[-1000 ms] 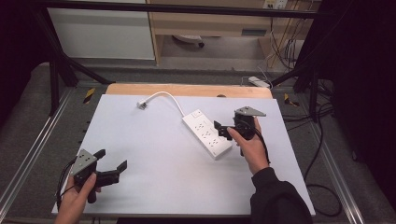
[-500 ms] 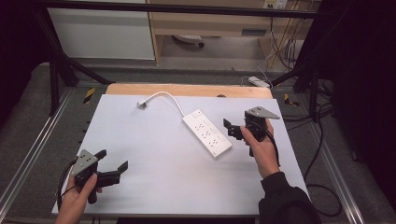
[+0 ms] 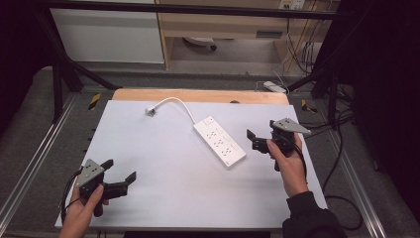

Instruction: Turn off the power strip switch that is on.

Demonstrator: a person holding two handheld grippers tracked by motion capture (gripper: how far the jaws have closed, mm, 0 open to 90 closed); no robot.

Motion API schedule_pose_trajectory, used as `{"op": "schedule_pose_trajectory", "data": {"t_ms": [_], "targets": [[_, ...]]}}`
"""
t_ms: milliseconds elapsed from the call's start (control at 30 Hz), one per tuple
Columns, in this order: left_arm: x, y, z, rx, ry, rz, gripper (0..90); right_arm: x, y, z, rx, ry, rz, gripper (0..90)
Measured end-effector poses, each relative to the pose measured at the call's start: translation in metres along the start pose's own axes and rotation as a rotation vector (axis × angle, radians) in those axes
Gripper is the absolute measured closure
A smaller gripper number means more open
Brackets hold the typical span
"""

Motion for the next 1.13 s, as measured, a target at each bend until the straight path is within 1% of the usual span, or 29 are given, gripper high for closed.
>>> {"op": "schedule_pose_trajectory", "data": {"t_ms": [300,500,700,833,900,1000,1067,1133], "targets": [[0.000,0.001,0.000,0.001,0.011,-0.004,4.3,0.003,0.025,-0.010,0.034,-0.001,-0.043,4.3],[-0.001,0.002,0.000,-0.002,0.016,-0.012,4.3,0.009,0.046,-0.019,0.065,-0.011,-0.072,3.9],[-0.001,0.003,0.000,0.000,0.027,-0.013,4.3,0.018,0.065,-0.026,0.092,-0.022,-0.080,3.3],[-0.002,0.003,-0.001,0.003,0.024,-0.015,4.3,0.028,0.074,-0.028,0.104,-0.011,-0.072,3.1],[-0.002,0.003,-0.001,0.002,0.027,-0.016,4.3,0.036,0.079,-0.028,0.107,-0.020,-0.066,3.0],[-0.002,0.003,-0.001,0.003,0.029,-0.015,4.3,0.050,0.084,-0.029,0.114,-0.015,-0.043,3.0],[-0.002,0.003,-0.001,0.004,0.025,-0.013,4.3,0.061,0.084,-0.027,0.106,-0.018,-0.012,2.9],[-0.002,0.003,-0.002,0.006,0.024,-0.014,4.3,0.072,0.083,-0.026,0.098,-0.020,0.042,2.8]]}}
Point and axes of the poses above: each handheld gripper's, and its own axes: y roughly backward along the jaws, x roughly out of its underside, z roughly to its left, the point moved 5 cm from there along -y, roughly forward along the jaws, and after that the axes turned 12 degrees about -z, right-handed, at the moved point
